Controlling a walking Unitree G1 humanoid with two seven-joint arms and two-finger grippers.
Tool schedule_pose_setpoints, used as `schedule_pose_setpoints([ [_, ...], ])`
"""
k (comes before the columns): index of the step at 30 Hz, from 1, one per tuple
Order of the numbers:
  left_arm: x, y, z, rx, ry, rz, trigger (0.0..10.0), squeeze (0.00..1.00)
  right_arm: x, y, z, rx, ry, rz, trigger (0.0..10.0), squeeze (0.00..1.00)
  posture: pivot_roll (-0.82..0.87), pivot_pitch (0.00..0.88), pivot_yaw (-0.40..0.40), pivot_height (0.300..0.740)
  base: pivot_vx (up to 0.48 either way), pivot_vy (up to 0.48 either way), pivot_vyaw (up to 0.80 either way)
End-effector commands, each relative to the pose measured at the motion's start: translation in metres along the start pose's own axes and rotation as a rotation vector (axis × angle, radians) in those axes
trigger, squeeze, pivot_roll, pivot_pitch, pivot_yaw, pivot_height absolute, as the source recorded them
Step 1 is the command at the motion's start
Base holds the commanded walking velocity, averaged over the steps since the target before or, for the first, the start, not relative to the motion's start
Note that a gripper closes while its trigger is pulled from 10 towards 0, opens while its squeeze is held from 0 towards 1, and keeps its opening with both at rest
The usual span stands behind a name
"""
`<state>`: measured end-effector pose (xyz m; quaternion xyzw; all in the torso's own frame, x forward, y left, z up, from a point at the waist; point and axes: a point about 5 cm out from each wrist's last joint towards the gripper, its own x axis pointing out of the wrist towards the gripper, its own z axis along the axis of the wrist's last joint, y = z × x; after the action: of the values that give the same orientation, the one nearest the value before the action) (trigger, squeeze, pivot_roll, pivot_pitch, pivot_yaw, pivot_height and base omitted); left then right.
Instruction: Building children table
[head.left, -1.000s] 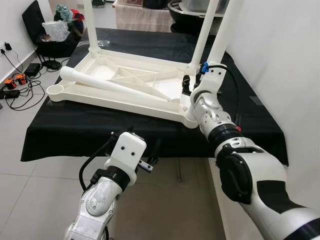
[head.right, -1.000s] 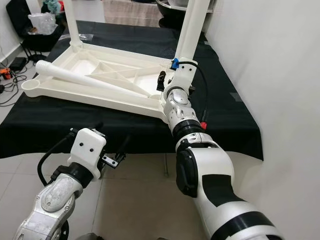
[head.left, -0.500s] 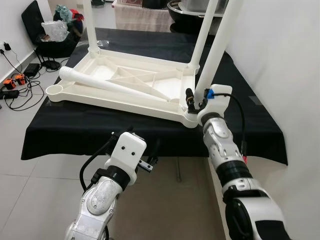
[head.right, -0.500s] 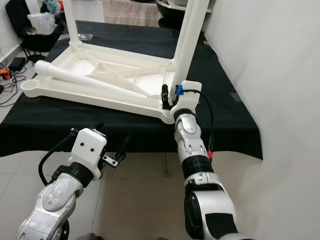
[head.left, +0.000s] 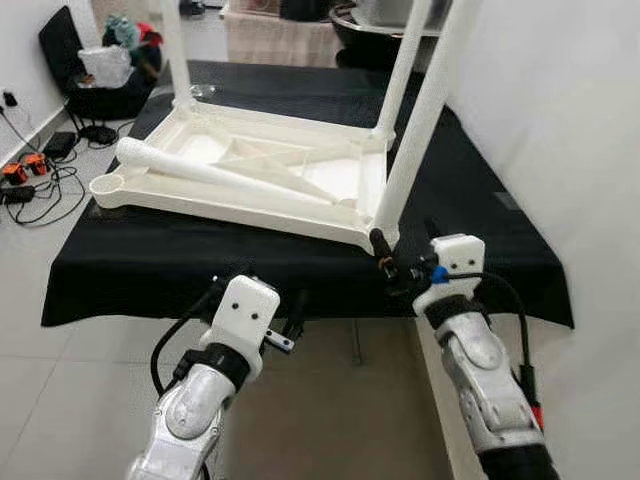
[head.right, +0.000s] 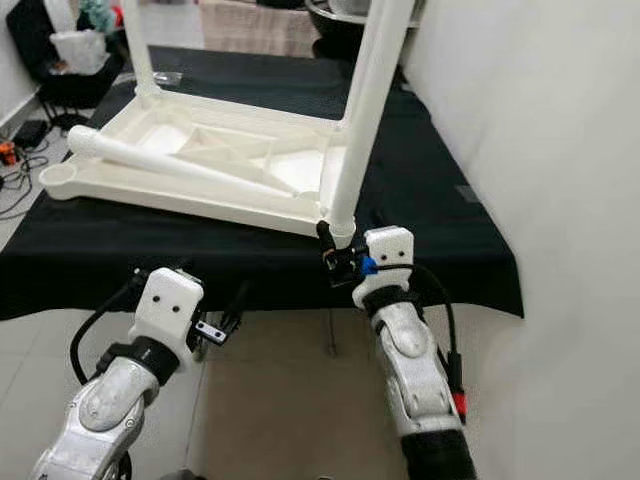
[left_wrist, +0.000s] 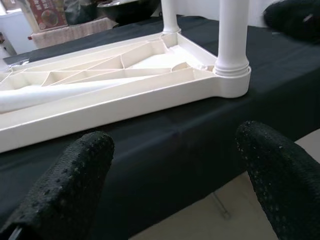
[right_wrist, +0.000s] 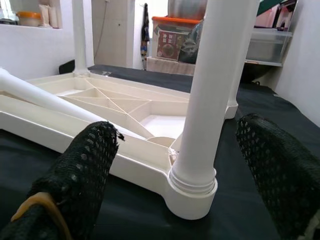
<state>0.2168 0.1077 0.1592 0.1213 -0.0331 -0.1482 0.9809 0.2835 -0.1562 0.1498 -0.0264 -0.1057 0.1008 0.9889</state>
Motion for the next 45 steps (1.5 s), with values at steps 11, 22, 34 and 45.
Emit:
schedule_pose_setpoints([
  [11,-0.007,-0.001,-0.007,-0.046,0.026,0.006,10.0,0.00,-0.023,-0.001,0.002,-0.021,0.061,-0.057,10.0,0.00,0.03,0.030,-0.088,0.740,0.000,0.000,-0.38],
  [22,-0.008,0.007,0.001,-0.030,-0.012,0.045,10.0,0.00,-0.019,0.000,0.009,-0.013,0.060,-0.079,10.0,0.00,0.04,0.010,-0.093,0.740,0.227,0.000,0.00],
  [34,-0.006,0.006,0.002,-0.021,-0.014,0.037,10.0,0.00,-0.020,-0.029,0.006,-0.016,0.110,-0.287,10.0,0.00,0.04,0.016,-0.091,0.740,0.291,0.000,0.00],
  [45,-0.005,0.010,0.002,-0.038,-0.006,0.064,10.0,0.00,-0.028,-0.076,0.004,-0.158,0.181,-0.585,10.0,0.00,0.04,0.021,-0.090,0.740,0.000,0.000,0.00],
])
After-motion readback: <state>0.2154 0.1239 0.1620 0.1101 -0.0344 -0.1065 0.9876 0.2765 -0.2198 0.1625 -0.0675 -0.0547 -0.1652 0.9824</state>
